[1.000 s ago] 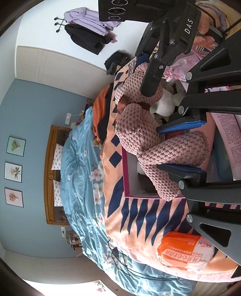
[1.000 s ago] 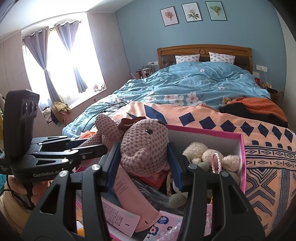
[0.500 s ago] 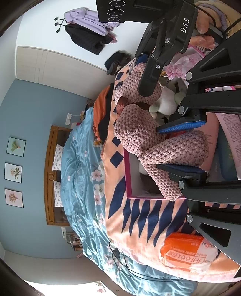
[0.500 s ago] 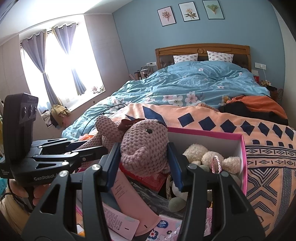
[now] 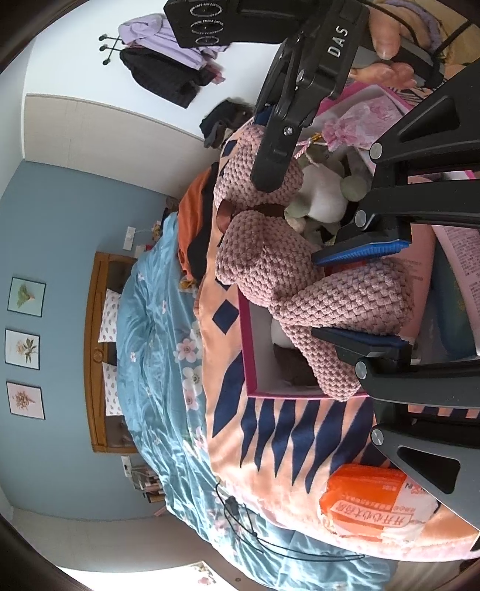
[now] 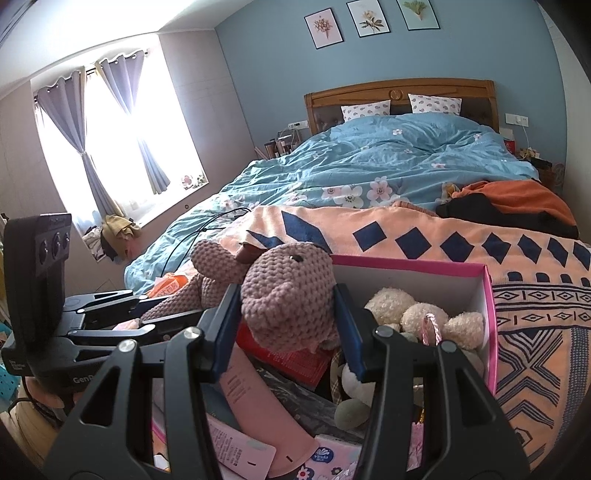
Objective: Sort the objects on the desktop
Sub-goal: 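Lower the bunny into the box with both grippers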
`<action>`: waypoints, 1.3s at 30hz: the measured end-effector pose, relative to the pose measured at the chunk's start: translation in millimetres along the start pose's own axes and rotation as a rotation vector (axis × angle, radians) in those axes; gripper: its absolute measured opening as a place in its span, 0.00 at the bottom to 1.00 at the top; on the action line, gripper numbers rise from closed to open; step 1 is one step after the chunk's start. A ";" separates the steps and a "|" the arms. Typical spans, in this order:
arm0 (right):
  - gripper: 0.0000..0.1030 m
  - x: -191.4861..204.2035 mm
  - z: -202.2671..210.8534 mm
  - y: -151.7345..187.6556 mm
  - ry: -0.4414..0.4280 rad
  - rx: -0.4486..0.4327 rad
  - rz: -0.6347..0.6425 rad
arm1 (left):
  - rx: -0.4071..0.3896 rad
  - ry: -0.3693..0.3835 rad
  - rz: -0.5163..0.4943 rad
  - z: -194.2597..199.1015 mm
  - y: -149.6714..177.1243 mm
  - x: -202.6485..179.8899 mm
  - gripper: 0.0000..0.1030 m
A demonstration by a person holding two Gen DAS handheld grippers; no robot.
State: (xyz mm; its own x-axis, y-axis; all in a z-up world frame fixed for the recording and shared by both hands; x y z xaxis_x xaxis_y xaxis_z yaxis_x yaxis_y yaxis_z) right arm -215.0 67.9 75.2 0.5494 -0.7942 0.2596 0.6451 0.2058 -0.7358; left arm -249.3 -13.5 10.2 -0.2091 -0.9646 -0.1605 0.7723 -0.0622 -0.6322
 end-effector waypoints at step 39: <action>0.50 -10.9 -30.5 -16.9 0.013 0.080 0.013 | 0.025 -0.084 -0.002 -23.4 -31.7 14.6 0.31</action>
State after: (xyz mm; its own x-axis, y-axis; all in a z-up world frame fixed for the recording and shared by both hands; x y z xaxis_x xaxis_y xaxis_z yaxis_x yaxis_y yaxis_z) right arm -248.0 55.7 65.7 0.5512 -0.7986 0.2419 0.6787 0.2605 -0.6867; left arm -290.8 -19.6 10.1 -0.1607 -0.9824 -0.0948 0.7870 -0.0696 -0.6130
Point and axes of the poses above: each gripper's, at about its wrist camera, not at the fingertips, and z roughly against the way its jaws point, x to its left, y to its underside, the point moved 9 cm from there along -z, roughly the way its jaws point, and after that the axes turned 9 degrees about x, right-handed, at the moved point
